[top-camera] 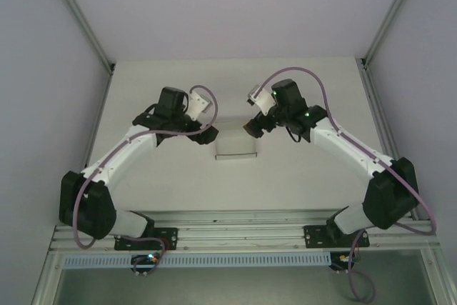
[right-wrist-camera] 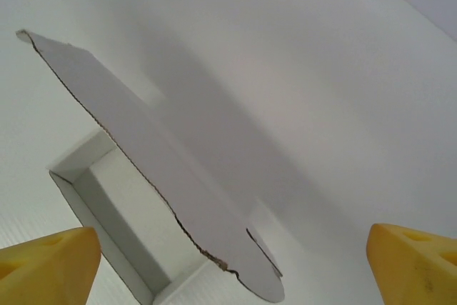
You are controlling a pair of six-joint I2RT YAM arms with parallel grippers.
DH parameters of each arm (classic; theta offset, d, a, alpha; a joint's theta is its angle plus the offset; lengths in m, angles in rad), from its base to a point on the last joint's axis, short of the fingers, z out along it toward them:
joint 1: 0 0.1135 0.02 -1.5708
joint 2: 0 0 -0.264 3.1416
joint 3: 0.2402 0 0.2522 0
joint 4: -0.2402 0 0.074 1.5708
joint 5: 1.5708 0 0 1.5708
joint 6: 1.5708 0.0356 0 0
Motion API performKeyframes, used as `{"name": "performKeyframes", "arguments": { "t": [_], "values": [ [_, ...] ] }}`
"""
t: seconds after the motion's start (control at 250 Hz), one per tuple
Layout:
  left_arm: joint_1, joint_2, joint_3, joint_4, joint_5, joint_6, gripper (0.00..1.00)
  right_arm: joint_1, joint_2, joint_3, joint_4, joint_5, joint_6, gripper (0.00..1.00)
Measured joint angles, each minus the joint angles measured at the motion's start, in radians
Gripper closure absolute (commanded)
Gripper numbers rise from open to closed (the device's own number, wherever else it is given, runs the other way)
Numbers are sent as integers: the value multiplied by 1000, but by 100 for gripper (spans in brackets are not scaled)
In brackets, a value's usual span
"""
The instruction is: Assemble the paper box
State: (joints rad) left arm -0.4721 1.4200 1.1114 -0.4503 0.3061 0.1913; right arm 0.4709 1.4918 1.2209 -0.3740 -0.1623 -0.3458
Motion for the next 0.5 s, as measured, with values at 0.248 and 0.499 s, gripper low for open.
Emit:
{"name": "performKeyframes", "arguments": {
  "t": [0.248, 0.499],
  "values": [
    [-26, 165, 135, -106, -5, 79, 36, -28, 146, 119, -141, -29, -97, 18],
    [-39, 263, 211, -155, -26, 103, 42, -57, 182, 120, -193, -32, -101, 18]
  ]
}}
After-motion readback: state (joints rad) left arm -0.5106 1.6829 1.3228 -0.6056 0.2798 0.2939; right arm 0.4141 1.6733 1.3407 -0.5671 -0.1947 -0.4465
